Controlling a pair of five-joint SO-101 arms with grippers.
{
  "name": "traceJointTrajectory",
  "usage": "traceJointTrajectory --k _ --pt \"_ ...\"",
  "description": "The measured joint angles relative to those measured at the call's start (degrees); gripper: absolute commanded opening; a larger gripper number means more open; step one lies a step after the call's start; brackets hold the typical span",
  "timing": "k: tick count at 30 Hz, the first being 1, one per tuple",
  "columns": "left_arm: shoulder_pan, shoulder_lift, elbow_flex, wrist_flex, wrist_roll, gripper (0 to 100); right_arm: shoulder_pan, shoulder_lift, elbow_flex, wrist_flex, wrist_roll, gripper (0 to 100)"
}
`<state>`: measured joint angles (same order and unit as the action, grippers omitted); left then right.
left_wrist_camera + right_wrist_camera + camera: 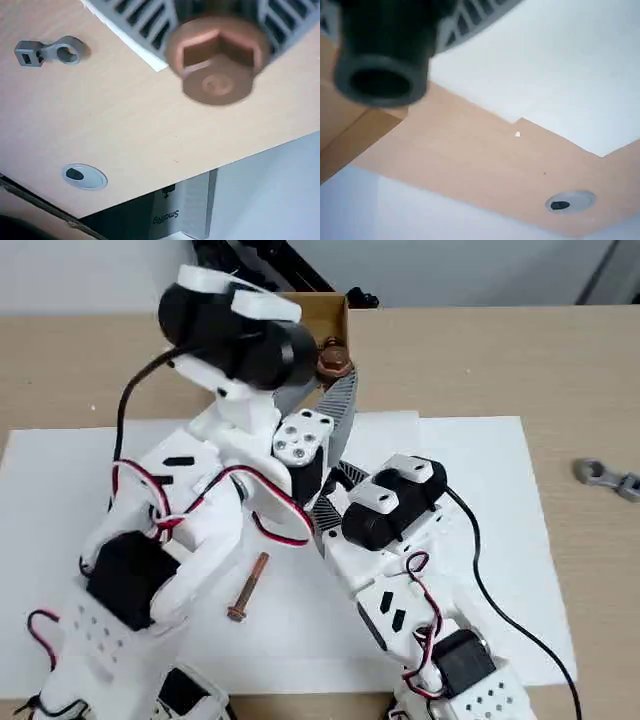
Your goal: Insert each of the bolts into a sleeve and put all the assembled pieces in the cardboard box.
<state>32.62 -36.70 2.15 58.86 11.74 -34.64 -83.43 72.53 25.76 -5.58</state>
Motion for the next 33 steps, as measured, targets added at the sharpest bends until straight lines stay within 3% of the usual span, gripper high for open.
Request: traceJointTrajectory --k 12,33 --pt "-4.4 0.1 9.3 -2.0 1.7 1 0.0 0.0 0.0 0.0 0.2 0.4" --pt "-5.1 0.0 9.7 -2.5 8.7 1 0.0 0.0 0.0 0.0 0.2 0.4"
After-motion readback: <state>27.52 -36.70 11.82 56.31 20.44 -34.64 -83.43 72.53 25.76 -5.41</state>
